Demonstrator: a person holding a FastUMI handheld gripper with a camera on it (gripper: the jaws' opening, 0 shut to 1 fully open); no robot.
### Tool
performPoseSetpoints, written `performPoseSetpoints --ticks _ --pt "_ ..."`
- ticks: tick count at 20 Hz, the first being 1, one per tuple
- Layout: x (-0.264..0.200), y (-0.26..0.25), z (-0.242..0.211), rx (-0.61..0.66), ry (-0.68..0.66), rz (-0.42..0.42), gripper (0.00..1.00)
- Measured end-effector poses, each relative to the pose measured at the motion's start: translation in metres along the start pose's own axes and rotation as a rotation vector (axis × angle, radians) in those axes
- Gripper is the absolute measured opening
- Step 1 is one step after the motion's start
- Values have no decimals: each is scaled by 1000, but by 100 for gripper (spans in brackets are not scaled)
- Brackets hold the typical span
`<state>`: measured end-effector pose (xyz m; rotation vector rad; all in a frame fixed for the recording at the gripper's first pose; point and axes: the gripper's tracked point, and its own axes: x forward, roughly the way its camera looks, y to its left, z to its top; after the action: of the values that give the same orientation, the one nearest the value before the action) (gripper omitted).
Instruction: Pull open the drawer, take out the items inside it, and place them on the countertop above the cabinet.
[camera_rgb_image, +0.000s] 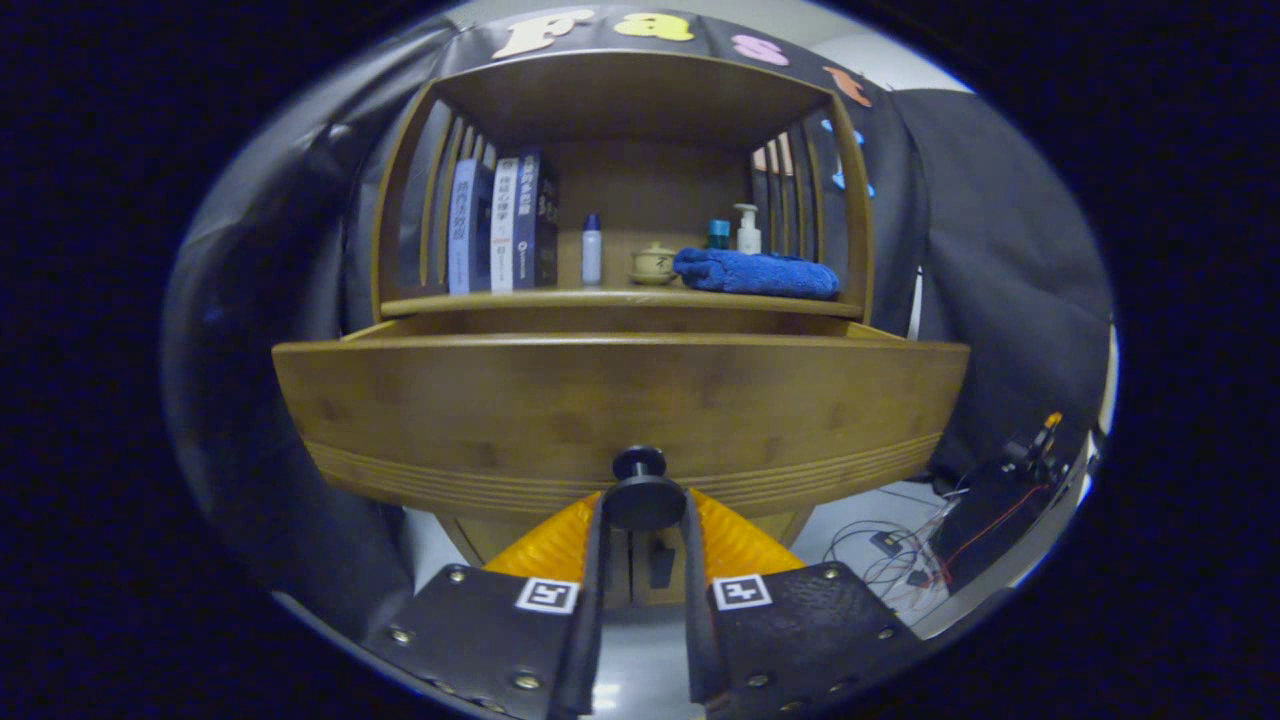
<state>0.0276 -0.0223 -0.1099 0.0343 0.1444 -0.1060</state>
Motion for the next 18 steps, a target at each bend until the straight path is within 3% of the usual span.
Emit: performPoseSetpoints --ticks 3,6,9,10,13,18 --pt "24 0 -5 32 20 -20 45" --pt "24 4 -7 -65 41 -19 35" --pt "10 5 -3 -66 59 -4 29" --pt "10 1 -7 -78 76 -11 22" --pt "-17 0 -6 -62 53 5 23" --pt "-24 -11 -18 -86 68 -21 22"
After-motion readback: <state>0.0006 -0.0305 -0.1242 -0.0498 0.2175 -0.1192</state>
